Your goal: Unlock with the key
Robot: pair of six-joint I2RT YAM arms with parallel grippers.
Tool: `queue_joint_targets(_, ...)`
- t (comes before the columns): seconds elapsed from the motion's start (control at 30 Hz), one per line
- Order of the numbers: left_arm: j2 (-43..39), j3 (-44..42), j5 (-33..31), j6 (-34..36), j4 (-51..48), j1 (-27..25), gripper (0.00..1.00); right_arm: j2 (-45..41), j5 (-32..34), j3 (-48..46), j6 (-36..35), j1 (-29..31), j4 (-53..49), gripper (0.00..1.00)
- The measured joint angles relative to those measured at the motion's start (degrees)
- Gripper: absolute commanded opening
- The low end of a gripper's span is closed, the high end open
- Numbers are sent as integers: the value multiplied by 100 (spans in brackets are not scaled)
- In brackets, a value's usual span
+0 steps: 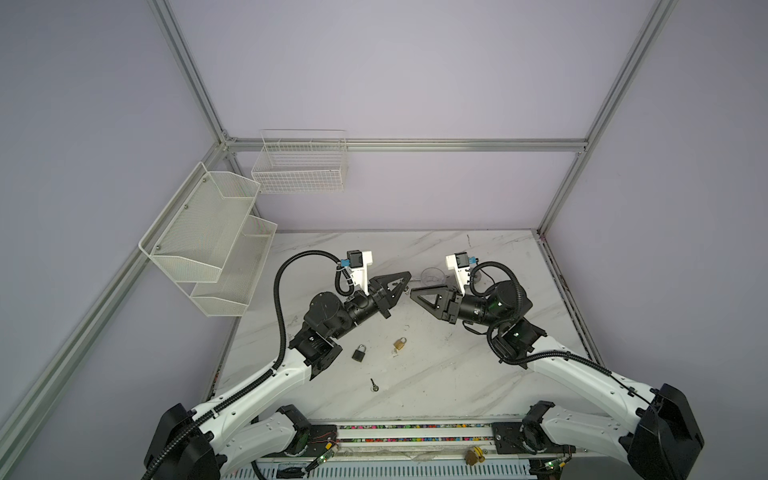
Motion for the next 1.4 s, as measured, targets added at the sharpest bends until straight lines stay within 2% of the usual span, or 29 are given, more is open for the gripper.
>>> queue_joint_targets(0.37,61,0,83,-39,94,11,0,186,-55,0,219,0,415,26)
queue_joint_targets(0.87,83,-11,68,-42,195,44,0,358,-116,0,354,0,739,30)
queue_joint_targets(1.1,83,-11,52,-39,197,42,0,273,125,4,306,0,466,34)
queue_joint_targets(1.4,85,-11,79,-39,214,35,0,284,271,155,199,0,68,33)
